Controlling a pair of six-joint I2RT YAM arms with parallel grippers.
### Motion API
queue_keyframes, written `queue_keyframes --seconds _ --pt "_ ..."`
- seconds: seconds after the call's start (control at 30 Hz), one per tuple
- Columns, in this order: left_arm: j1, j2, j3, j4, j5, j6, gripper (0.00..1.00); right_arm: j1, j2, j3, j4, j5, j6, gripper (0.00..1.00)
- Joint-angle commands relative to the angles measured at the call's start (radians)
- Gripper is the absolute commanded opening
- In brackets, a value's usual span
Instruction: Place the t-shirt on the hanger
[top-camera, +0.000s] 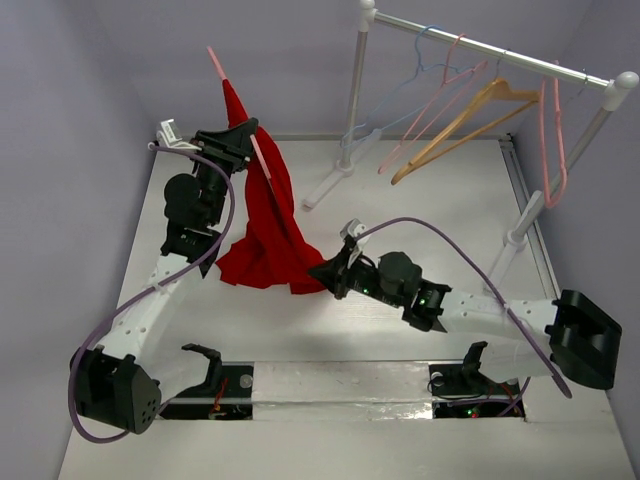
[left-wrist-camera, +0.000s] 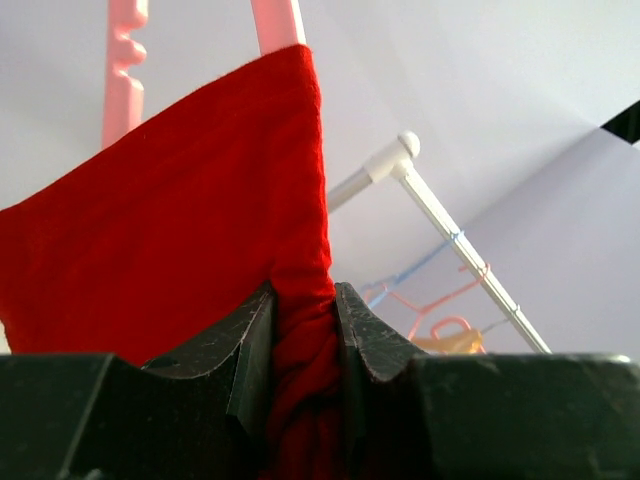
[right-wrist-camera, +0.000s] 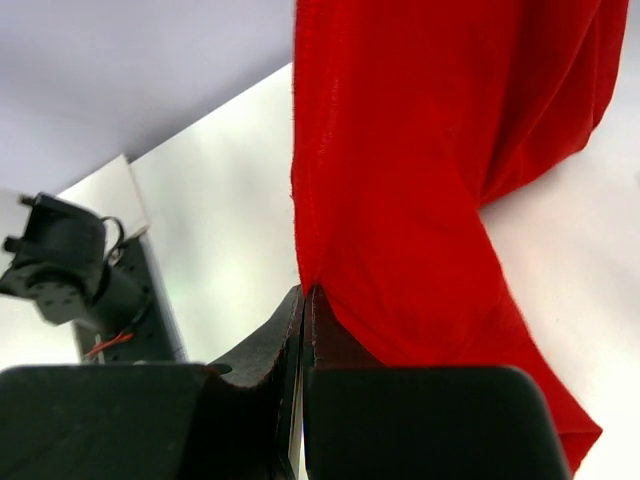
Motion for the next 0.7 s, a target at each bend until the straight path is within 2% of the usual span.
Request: queue_keyframes --seconds 0.0,0.17,0.3,0.43,0.5,0.53,0.57,0.63,0.67 --pt "0.021 -0.045 0.081 0.247 -0.114 0.055 0.0 0.048 -0.034 0.008 -0.236 0.009 0.014 0.0" --pt "0.021 -0.042 0.029 0.284 -0.09 0.04 0.0 0.07 -0.068 0.089 -0.341 -0.026 0.049 0.0" --pt "0.021 -0.062 -0.133 0.311 -0.035 -0.06 0.0 0.08 -0.047 0.234 -0.436 -0.009 0.06 0.0" --pt "0.021 -0.111 -0.239 0.246 -0.005 -0.11 0.0 0.089 0.037 0.377 -0.54 0.076 0.045 0.01" --pt "0.021 -0.152 -0.264 0.203 -0.004 -0.101 0.0 0.089 0.056 0.419 -0.63 0.121 0.043 0.17" --pt "0.021 -0.161 -0.273 0.155 -0.001 -0.097 0.0 0.089 0.064 0.429 -0.661 0.132 0.036 0.42" --pt "0.021 -0.171 -0.276 0.138 0.004 -0.09 0.0 0.089 0.074 0.437 -0.692 0.164 0.031 0.49" --pt "0.021 -0.191 -0.287 0.097 0.018 -0.092 0.0 0.089 0.07 0.436 -0.741 0.192 0.02 0.55" --pt "0.021 -0.192 -0.29 0.089 0.021 -0.092 0.0 0.089 0.064 0.428 -0.743 0.219 0.019 0.55"
